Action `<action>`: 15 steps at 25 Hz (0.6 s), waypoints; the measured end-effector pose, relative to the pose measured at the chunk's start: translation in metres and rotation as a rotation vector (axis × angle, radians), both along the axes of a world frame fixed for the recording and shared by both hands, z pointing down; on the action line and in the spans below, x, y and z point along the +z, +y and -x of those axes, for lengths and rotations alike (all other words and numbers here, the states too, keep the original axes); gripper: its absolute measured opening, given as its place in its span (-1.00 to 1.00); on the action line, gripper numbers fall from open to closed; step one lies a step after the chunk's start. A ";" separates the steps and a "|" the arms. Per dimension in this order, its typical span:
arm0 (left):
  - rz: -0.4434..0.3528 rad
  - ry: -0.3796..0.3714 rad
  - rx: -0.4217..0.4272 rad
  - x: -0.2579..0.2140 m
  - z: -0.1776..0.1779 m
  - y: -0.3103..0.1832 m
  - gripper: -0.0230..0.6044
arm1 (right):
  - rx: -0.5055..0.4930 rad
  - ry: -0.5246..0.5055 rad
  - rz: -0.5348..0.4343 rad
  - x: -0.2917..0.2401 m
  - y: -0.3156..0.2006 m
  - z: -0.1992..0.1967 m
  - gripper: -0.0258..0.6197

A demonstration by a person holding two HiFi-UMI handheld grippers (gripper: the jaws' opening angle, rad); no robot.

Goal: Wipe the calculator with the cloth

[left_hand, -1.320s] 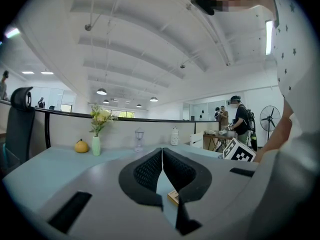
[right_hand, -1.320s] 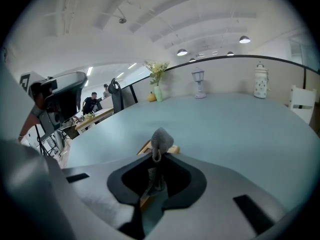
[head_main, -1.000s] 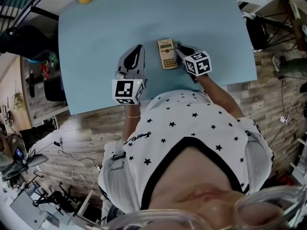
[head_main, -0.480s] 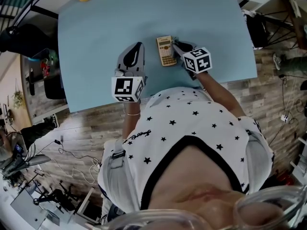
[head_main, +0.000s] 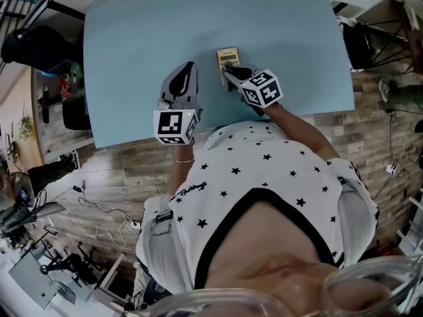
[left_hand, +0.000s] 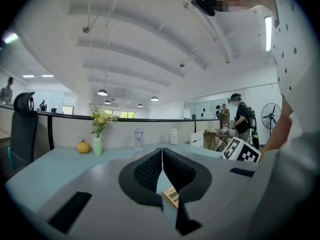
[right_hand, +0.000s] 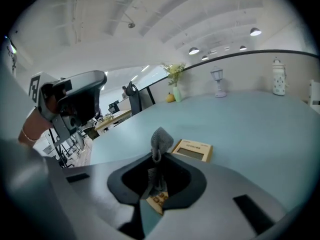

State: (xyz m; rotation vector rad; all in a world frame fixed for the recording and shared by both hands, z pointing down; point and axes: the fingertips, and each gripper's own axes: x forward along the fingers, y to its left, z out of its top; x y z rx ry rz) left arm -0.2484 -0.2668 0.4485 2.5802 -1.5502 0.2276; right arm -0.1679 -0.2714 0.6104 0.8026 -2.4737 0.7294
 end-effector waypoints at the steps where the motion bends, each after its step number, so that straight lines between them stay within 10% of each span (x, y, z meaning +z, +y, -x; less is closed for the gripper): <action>1: -0.001 -0.001 -0.010 -0.001 0.001 0.002 -0.83 | -0.015 0.005 0.004 0.002 0.003 0.001 -0.77; 15: 0.026 -0.018 -0.098 0.001 0.018 0.031 -0.83 | -0.091 0.047 0.015 0.020 0.026 0.017 -0.77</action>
